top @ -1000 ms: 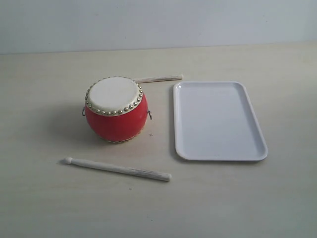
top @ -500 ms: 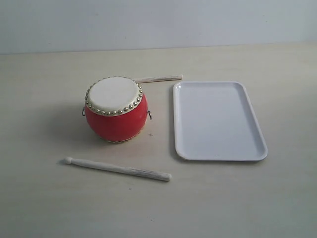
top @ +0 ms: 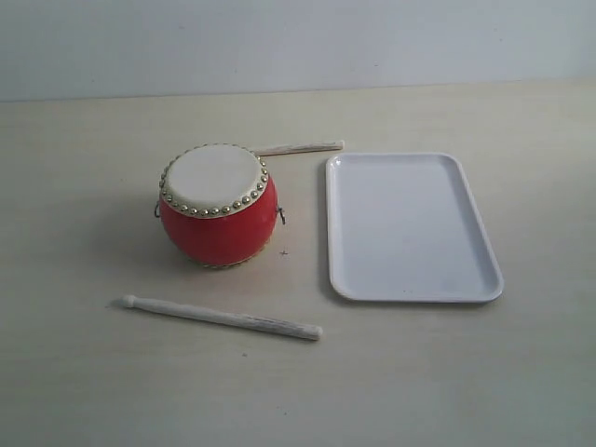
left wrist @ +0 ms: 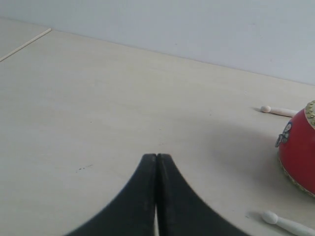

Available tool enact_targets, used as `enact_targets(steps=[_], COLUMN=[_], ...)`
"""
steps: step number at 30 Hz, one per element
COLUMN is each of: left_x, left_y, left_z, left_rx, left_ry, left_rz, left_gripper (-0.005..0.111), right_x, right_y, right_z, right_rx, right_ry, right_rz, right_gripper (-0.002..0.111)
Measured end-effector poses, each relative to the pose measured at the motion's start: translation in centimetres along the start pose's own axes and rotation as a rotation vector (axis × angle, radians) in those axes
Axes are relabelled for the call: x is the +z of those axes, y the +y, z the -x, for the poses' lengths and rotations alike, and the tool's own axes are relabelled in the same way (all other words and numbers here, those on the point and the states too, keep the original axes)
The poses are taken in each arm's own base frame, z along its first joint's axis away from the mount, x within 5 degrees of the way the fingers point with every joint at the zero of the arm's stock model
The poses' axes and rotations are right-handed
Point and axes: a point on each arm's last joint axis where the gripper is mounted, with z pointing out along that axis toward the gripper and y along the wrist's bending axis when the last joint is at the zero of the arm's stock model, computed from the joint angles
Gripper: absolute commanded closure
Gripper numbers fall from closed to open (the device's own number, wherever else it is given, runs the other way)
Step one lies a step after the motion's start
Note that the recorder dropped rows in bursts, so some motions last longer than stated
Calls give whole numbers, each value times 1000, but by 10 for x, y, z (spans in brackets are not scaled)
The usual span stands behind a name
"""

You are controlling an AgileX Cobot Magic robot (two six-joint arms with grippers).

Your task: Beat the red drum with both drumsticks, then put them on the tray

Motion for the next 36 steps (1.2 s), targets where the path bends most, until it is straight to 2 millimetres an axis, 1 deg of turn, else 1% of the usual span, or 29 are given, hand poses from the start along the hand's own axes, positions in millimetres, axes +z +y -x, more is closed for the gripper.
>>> enact_targets(steps=[4, 7, 11, 12, 15, 18, 20, 23, 26, 28, 30, 32, 36], left_x=[0, 0, 0, 0, 0, 0, 0, 0, 0, 0, 0, 0, 0], left_y=[0, 0, 0, 0, 0, 0, 0, 0, 0, 0, 0, 0, 0], left_z=[0, 0, 0, 0, 0, 0, 0, 0, 0, 0, 0, 0, 0], left_rx=[0, 0, 0, 0, 0, 0, 0, 0, 0, 0, 0, 0, 0], left_ry=[0, 0, 0, 0, 0, 0, 0, 0, 0, 0, 0, 0, 0], left_rz=[0, 0, 0, 0, 0, 0, 0, 0, 0, 0, 0, 0, 0], left_gripper=[107, 107, 107, 107, 107, 107, 107, 107, 107, 107, 107, 107, 107], right_x=[23, 37, 61, 65, 87, 109, 125, 142, 156, 165, 173, 179, 189], right_y=[12, 28, 62, 69, 99, 128, 145, 170, 190, 201, 210, 215, 217], right_z=[8, 12, 14, 16, 13, 4, -7, -24, -41, -50, -54, -56, -53], right_rx=[-128, -254, -406, -440, -573, -732, -849, -1053, -1240, -1328, -1386, -1431, -1461], right_ry=[109, 188, 281, 284, 307, 321, 332, 340, 333, 317, 283, 253, 188], right_rz=[96, 140, 208, 221, 277, 334, 377, 451, 518, 539, 518, 482, 418], right_gripper=[108, 108, 108, 108, 108, 108, 108, 108, 108, 108, 104, 96, 80])
